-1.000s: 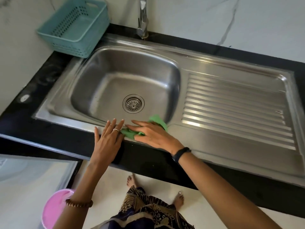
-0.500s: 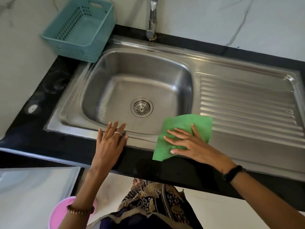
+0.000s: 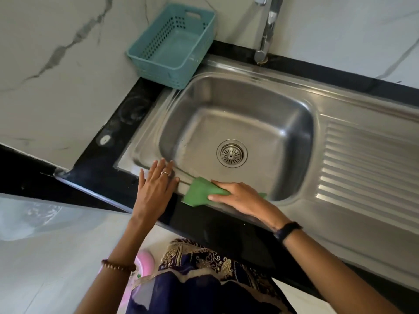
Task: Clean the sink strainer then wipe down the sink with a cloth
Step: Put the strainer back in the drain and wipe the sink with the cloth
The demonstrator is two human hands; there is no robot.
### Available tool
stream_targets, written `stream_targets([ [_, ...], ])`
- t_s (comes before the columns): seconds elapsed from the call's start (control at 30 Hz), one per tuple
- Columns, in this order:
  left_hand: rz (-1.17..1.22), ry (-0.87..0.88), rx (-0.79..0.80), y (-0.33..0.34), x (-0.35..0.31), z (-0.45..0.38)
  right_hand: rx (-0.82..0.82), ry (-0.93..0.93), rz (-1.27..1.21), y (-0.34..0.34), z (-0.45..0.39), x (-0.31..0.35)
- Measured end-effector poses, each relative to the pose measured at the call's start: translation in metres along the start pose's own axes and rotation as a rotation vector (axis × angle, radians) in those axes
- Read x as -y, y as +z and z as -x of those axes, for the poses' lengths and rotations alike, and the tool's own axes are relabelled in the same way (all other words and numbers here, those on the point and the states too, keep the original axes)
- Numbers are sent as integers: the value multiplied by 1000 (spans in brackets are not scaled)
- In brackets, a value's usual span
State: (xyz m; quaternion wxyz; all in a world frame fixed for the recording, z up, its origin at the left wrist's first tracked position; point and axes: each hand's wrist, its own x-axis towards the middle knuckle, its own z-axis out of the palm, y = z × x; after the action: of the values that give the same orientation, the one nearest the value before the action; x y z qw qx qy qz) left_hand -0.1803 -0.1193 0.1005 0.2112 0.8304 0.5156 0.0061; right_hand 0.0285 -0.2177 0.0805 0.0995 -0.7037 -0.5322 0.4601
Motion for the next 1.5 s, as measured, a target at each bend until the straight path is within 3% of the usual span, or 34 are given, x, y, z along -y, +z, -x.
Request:
stream_targets([
  [0.17, -13, 37, 45, -10, 16, -16, 99, 134, -45, -28, 34, -30],
  [0.37, -3, 127, 44, -25, 47, -56, 100, 150, -94, -14, -9, 25],
  [0.6, 108, 221, 58, -51, 74, -93, -266, 240, -77, 45, -122, 149],
  [0.73, 185, 269, 71, -60, 80, -110, -513, 310, -502, 29, -170, 183],
  [0.83, 190, 303, 65, -61, 78, -126, -376, 302, -528, 24, -167, 174],
  [0.93, 172, 335, 61, -59, 75, -141, -135, 243, -310, 31, -135, 153],
  [1.0, 201, 346, 77, -61, 73, -152, -95, 219, -184, 36, -118, 145],
  [1.07, 230, 353, 105, -62, 70, -162, -156, 228, -183, 39, -120, 148],
  [1.2, 273, 330, 114, -62, 66, -177, -319, 356, -362, 34, -159, 170],
  [1.3, 315, 316, 110, -63, 66, -183, -441, 401, -670, 19, -190, 176],
  [1.5, 206, 338, 91, -55, 61, -191, -639, 309, -1193, -43, -246, 165],
])
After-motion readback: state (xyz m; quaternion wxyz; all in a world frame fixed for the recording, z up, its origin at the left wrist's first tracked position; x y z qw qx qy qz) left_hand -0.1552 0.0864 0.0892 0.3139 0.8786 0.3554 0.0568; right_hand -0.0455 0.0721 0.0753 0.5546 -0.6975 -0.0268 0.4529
